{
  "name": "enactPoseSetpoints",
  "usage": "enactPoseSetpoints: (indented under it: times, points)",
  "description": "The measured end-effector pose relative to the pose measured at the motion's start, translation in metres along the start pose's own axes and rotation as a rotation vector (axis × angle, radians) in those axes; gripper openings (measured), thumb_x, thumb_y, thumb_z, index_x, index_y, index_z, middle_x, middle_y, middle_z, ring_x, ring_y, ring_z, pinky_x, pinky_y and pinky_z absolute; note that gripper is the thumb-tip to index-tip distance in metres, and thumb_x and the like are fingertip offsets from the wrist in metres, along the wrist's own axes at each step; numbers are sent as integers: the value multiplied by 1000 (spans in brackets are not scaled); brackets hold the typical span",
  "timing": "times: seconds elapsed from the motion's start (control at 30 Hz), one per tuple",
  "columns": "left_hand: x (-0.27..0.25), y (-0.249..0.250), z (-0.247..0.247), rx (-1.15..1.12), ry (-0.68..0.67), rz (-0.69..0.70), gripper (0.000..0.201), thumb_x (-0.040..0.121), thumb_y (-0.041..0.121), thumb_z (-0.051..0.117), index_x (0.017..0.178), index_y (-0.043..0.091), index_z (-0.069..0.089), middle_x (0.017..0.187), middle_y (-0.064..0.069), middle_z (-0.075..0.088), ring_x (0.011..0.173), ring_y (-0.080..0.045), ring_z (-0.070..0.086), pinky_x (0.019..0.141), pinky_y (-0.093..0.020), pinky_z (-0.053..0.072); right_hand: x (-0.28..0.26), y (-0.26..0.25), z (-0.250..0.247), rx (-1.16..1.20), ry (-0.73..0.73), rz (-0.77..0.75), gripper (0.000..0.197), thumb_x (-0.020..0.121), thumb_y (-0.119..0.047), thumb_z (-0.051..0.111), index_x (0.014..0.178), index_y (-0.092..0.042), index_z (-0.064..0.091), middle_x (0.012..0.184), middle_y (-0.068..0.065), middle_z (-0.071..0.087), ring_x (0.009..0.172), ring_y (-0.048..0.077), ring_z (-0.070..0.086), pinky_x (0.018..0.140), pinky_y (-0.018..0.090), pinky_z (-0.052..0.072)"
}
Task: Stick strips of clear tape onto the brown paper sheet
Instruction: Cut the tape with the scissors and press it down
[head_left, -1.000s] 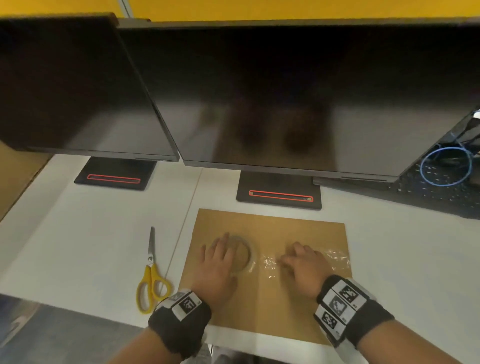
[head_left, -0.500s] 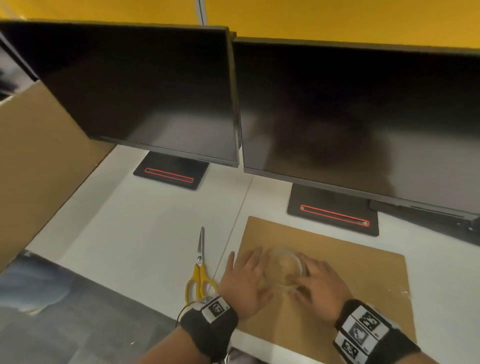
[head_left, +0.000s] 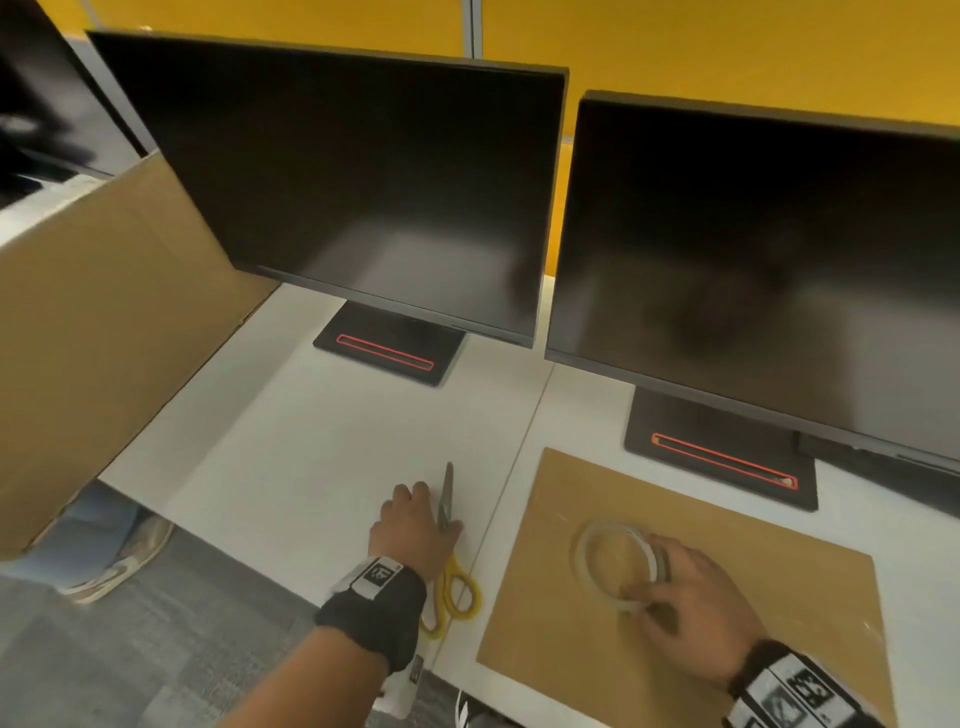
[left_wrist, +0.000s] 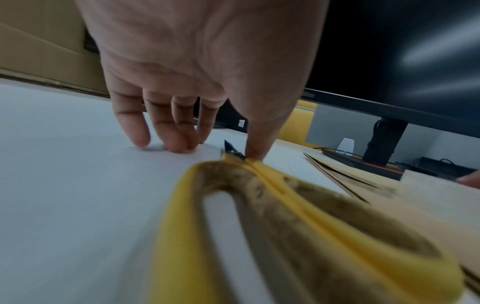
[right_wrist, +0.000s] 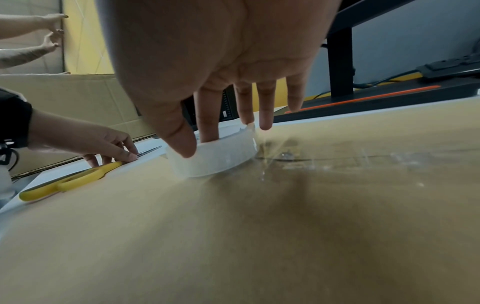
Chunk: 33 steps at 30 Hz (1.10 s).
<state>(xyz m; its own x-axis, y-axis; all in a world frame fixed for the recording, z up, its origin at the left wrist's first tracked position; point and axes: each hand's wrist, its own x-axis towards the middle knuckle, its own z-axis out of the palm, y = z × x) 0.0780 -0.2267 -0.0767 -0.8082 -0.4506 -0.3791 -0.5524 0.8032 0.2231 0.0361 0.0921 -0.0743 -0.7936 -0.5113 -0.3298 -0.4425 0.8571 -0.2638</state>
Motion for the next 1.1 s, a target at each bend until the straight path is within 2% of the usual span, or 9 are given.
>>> enactPoseSetpoints:
  times: [0.2, 0.3, 0.37, 0.53, 0.67, 0.77, 0.87, 1.0, 1.1]
  points:
    - [1, 7, 4, -148, -23, 47, 34, 95, 32, 50, 117, 9, 39, 113, -11, 54, 98, -30, 59, 80, -37, 49, 5, -13, -16, -45, -42, 20, 50, 65, -63, 33, 92, -44, 71, 129, -10, 46, 120, 18, 44, 106, 34, 33]
    - [1, 11, 7, -155, 4, 75, 28, 95, 26, 48, 115, 8, 40, 111, -11, 56, 95, -30, 60, 80, -39, 50, 5, -19, -18, -69, -23, 71, 41, 65, -61, 41, 77, -36, 71, 107, -4, 61, 94, 20, 61, 85, 36, 49]
    - [-1, 15, 8, -156, 11, 82, 26, 95, 24, 47, 114, 8, 41, 110, -11, 57, 94, -30, 61, 79, -37, 49, 5, -22, -20, -88, 0, 67, 37, 65, -60, 44, 75, -35, 70, 98, -2, 63, 85, 20, 63, 76, 36, 53]
    - [-4, 23, 4, -197, 2, 65, 17, 94, 19, 47, 105, 7, 44, 107, -12, 58, 93, -33, 61, 78, -37, 48, 6, -22, -21, -98, -36, 23, 49, 76, -59, 38, 108, -31, 62, 125, -2, 45, 115, 19, 44, 101, 33, 32]
    - [-10, 41, -5, -331, 12, 117, 9, 94, 11, 46, 95, 8, 38, 97, -15, 53, 85, -36, 59, 71, -37, 46, 4, -21, -24, -79, -47, 11, 48, 80, -56, 41, 114, -29, 59, 134, -1, 39, 122, 20, 38, 105, 33, 26]
    - [-15, 62, -12, -429, -3, 185, 12, 96, 15, 44, 106, 8, 41, 88, -9, 56, 72, -24, 57, 63, -29, 42, 3, -19, -24, -55, -42, 4, 47, 81, -53, 41, 115, -28, 59, 138, 2, 38, 123, 22, 38, 106, 35, 25]
    - [-24, 86, -17, -469, -18, 273, 16, 97, 20, 45, 111, 13, 40, 76, -1, 58, 65, -18, 57, 62, -30, 45, 3, -17, -23, -43, -37, -17, 56, 76, -56, 32, 113, -26, 61, 138, 4, 41, 122, 26, 41, 106, 38, 26]
    - [-36, 119, -16, -474, -43, 378, 18, 96, 20, 48, 109, 13, 37, 72, 5, 53, 68, -18, 56, 61, -28, 40, 3, -11, -20, -41, -24, -49, 76, 66, -63, 16, 120, -28, 57, 137, 4, 41, 123, 27, 40, 107, 39, 24]
    - [-40, 135, -11, -468, -62, 423, 17, 97, 21, 47, 109, 13, 38, 75, 2, 56, 76, -23, 62, 65, -32, 45, 2, -7, -20, -7, -22, -60, 78, 65, -59, 12, 124, -27, 53, 138, 3, 41, 124, 26, 39, 110, 39, 21]
